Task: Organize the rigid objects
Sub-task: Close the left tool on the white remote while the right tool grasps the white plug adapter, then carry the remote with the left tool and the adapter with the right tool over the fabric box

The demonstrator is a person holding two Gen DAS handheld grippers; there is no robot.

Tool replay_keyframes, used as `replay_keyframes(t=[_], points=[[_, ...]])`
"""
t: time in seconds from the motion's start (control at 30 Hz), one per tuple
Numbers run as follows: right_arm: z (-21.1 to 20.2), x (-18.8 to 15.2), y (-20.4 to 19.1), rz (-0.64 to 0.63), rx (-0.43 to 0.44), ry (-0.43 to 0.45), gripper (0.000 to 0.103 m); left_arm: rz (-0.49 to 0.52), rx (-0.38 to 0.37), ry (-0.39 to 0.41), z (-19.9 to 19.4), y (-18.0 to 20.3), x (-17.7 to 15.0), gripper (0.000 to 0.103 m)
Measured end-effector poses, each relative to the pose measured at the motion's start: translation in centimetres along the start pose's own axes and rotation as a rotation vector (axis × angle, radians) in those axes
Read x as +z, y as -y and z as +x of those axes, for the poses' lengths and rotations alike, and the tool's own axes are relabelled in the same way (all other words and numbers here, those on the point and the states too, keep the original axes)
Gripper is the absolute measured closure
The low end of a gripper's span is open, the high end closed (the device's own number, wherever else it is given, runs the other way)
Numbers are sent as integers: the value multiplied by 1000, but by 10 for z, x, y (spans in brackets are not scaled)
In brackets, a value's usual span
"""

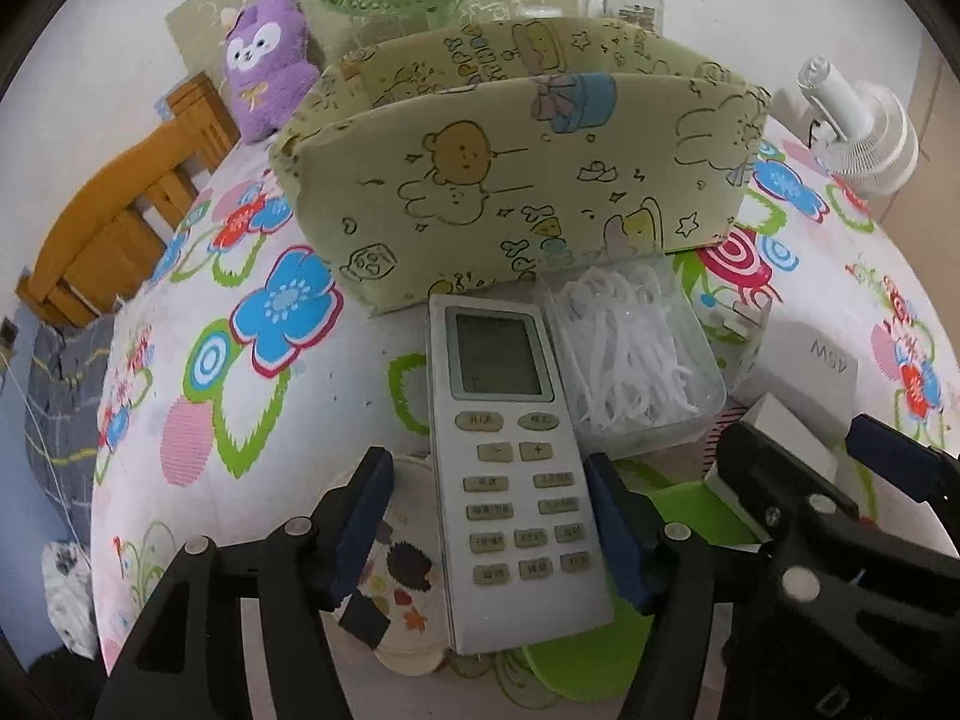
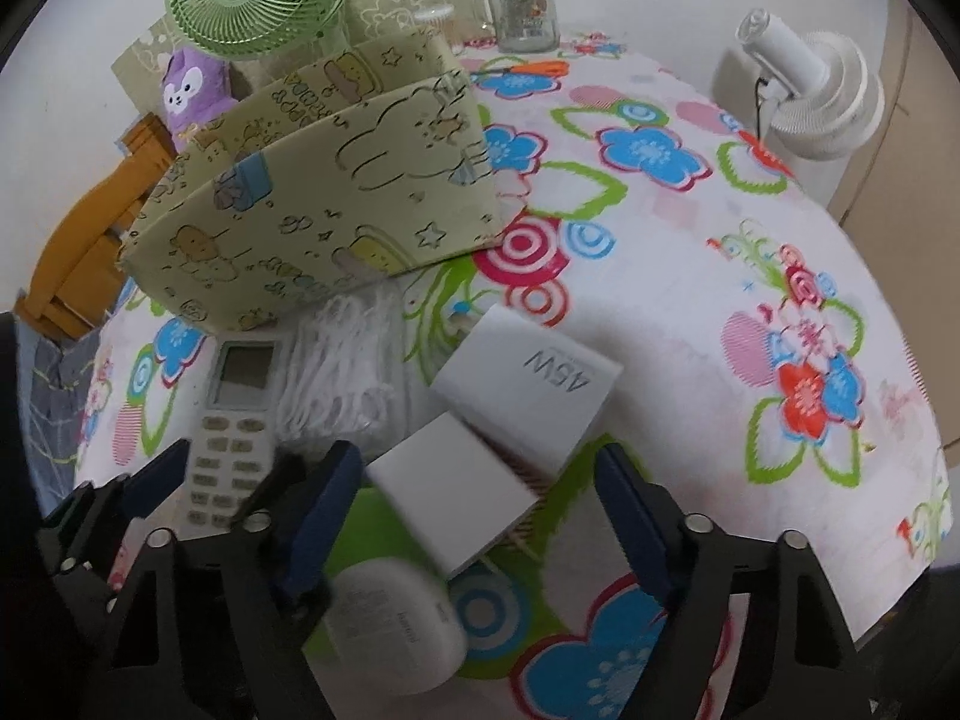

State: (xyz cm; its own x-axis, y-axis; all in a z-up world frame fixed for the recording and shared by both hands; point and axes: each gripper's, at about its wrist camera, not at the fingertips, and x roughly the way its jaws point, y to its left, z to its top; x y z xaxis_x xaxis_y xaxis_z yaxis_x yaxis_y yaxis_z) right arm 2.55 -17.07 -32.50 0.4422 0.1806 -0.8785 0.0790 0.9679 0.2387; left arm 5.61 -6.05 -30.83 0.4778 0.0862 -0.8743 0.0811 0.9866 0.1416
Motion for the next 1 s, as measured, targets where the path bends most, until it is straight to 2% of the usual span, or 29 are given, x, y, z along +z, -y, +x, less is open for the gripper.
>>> replay_keyframes(t=[0.07,0.13,0.2,0.23,0.4,0.63,1.0], points=[[1,-1,-3,-4,-7,0,27,22,0,13,0,2,-1,38],[2,-2,-6,-11,-7,1,28,41,-2,26,-1,3,-3,49],[2,-2,-7,-7,-2,2,37,49,2,36,-3,2,-3,54],[2,-2,-7,3,8,4,40,47,-5,35,-3,1,-2,54],[1,-1,-10,26,23,12,41,29,-30,30,-2,-6,0,55],[-10,6,-23,-13,7,36,41,-34,-99,2,-10,-18,2,56],[-35,25,-40,-57,12,81,41,-64,-110,55,-38,-27,18,56]])
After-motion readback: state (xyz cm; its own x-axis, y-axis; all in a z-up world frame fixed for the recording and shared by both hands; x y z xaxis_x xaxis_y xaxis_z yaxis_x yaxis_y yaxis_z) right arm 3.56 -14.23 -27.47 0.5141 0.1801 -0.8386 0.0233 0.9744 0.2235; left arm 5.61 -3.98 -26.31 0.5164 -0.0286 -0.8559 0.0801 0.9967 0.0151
